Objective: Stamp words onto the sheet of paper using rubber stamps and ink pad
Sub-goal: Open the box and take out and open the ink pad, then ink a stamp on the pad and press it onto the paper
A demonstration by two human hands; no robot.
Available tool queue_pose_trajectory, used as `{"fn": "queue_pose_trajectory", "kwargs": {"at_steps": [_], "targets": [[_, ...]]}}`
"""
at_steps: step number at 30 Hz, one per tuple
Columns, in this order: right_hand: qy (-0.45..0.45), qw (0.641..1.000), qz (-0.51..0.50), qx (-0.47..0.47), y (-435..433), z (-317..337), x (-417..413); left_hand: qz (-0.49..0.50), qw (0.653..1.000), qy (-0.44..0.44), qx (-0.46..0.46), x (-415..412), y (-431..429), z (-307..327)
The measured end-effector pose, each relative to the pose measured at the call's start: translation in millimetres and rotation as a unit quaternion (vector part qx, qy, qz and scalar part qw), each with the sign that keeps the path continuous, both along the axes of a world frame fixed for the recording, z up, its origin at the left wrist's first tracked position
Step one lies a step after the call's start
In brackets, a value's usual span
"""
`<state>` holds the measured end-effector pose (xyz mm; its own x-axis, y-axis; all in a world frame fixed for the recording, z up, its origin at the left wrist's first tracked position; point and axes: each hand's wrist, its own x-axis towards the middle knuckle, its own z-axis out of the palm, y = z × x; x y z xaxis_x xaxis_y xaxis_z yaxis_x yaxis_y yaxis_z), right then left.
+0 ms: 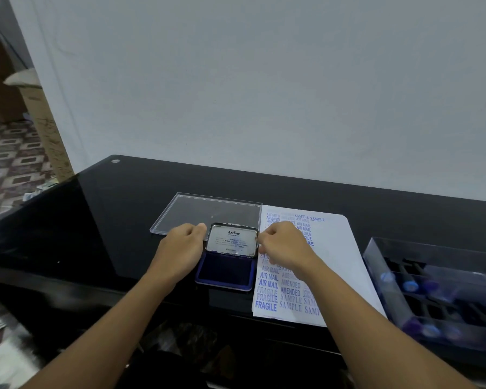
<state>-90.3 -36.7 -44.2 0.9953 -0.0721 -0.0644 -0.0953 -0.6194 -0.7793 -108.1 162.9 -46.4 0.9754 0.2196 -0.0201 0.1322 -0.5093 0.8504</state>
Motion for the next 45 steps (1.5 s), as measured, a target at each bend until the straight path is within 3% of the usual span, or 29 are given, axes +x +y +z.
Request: {"fn": "queue_pose_trajectory", "kwargs": {"at_steps": [12,26,34,42,45], "targets": [[-0.035,0.999,0.014,-0.027,-27,27,-28,-0.045,0.994,-0.104,0.001,-22,-36,34],[-0.072,0.99,-0.09,-0.077,-160,84,-64,-0.195,0.974,-0.115,-0.015,-18,-204,68],[0.005,0.982,-0.146,-0.123,-229,82,-73,-0.261,0.962,-0.074,0.007,-24,-280,61],[0.092,0.958,-0.074,-0.263,-244,59,-66,-0.27,0.948,-0.073,0.151,-25,-309,26],[0.133,0.941,-0.039,-0.31,-241,55,-63,-0.266,0.949,-0.055,0.158,-28,-311,16]]}}
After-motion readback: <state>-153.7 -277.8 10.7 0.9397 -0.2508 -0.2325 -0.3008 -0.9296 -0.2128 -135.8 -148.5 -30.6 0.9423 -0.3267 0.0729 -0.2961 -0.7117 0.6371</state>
